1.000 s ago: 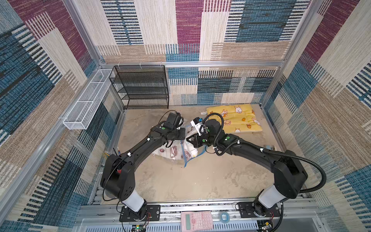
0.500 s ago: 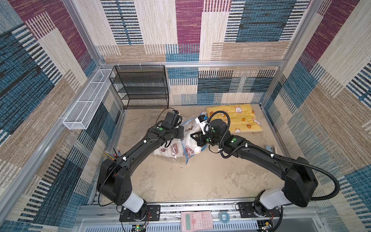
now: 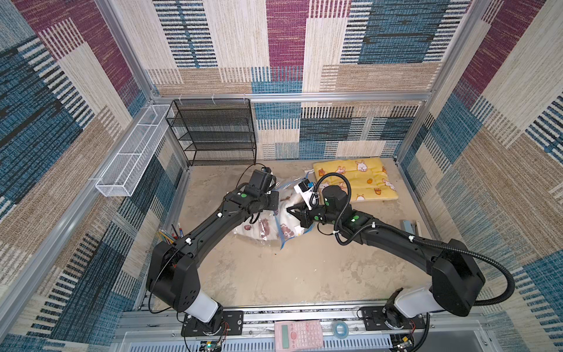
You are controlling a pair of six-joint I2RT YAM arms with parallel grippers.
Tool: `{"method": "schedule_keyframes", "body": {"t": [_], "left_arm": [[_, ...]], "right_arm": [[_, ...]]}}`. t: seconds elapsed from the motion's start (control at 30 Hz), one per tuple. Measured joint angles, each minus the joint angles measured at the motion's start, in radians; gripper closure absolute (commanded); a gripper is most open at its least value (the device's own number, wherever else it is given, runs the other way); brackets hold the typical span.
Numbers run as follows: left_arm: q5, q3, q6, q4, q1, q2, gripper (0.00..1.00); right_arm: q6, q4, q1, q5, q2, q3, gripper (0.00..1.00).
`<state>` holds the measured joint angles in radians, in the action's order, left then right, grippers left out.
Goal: Take the blanket out of the vacuum bag
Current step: Take out the blanket from the vacuum bag.
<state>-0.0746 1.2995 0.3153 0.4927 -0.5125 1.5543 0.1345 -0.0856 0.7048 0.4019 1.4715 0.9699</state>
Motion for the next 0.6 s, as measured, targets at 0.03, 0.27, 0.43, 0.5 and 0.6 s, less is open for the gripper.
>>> {"method": "schedule_keyframes", "body": {"t": [0.03,0.27,0.43,0.5,0.6], "left_arm": [[0.0,0.0,0.0,0.002,0.0,0.0,1.0],[0.0,0.0,0.0,0.006,0.0,0.0,1.0],[-0.001,0.0,0.0,0.006,0.0,0.0,1.0],[-0.001,0.0,0.0,0.006,0.0,0.0,1.0],[-0.001,0.0,0.0,0.006,0.0,0.0,1.0]], "right_arm": [[-0.016,-0.002,0.0,0.002,0.004,-0.012,1.0],[-0.079,-0.005,0.0,-0.018,0.052,-0.099,1.0],[-0.045,-0.026,0.0,-0.029,0.076,-0.186,1.0],[-0.021,-0.038,0.0,-0.027,0.079,-0.217,1.0],[0.016,-0.069,0.0,-0.027,0.079,-0.256,1.0]]}}
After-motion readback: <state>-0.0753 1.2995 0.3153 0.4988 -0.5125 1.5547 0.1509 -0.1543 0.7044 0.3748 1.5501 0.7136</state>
